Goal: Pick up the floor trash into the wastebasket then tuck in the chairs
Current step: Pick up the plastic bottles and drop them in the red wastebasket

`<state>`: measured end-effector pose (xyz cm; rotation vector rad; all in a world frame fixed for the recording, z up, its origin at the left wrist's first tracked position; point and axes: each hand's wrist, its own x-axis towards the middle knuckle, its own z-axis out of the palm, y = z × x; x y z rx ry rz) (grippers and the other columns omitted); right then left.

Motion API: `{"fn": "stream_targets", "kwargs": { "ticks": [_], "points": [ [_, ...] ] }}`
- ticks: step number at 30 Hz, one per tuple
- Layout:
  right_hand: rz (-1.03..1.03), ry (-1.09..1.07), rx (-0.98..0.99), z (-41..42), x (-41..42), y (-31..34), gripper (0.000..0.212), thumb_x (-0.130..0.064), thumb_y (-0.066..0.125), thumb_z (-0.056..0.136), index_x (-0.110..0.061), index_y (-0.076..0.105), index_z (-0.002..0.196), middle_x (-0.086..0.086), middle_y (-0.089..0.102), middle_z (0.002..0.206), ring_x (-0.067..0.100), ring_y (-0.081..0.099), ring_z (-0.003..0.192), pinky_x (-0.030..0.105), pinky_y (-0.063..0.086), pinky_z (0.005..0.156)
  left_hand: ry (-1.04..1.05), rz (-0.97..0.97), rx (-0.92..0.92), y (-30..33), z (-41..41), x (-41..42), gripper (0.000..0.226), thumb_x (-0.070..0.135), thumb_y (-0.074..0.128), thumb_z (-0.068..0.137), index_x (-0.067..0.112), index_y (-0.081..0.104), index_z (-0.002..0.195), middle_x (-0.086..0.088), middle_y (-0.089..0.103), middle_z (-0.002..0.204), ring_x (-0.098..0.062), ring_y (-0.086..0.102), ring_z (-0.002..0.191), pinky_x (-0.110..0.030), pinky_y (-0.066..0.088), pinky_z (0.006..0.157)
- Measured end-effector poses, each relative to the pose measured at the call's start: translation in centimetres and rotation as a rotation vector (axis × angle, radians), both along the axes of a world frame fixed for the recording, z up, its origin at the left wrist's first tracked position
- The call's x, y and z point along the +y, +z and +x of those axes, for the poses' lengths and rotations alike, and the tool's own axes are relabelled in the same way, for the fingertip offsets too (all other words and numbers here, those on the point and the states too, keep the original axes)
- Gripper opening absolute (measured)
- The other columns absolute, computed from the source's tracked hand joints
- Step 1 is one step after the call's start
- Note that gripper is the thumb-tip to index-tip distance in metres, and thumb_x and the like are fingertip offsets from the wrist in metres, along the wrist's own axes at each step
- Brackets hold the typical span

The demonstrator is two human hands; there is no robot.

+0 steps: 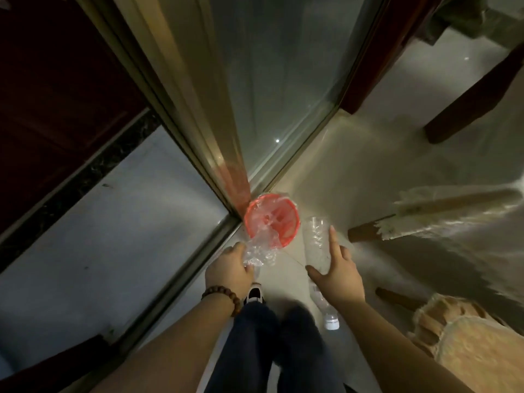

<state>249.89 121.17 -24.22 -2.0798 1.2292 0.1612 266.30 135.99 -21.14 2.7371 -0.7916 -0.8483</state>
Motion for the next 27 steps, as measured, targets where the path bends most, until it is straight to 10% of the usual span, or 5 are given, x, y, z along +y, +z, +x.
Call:
{"fn": "stream_targets", "kwargs": {
  "ticks": [14,27],
  "points": [
    [0.197,0.187,0.119,13.5,-6.5,-30.7,0.078,-0.050,0.055,0.087,-0.034,0.010,0.148,0.010,0.025,0.153,0.032,0.053,0.117,0.038,0.048,0.089,0.326,-0.043,0.064,-25.4,5.0,-3.9,0.008,0.021,0.055,0.086,0.023,0.054,0.094,0.000,0.060,0.074,-0.019,0.057,0.067,-0.032,0.051,0.061],
    [-0.011,0.067,-0.010,7.9,-7.6,-30.4,0.064,-0.047,0.050,0.090,-0.024,0.028,0.145,0.005,0.043,0.139,0.024,0.040,0.125,0.039,0.040,0.097,0.281,-0.165,0.099,-30.4,5.2,-7.8,0.029,0.019,0.057,0.083,0.021,0.056,0.112,-0.002,0.063,0.089,-0.024,0.060,0.082,-0.035,0.053,0.068]
  ]
}}
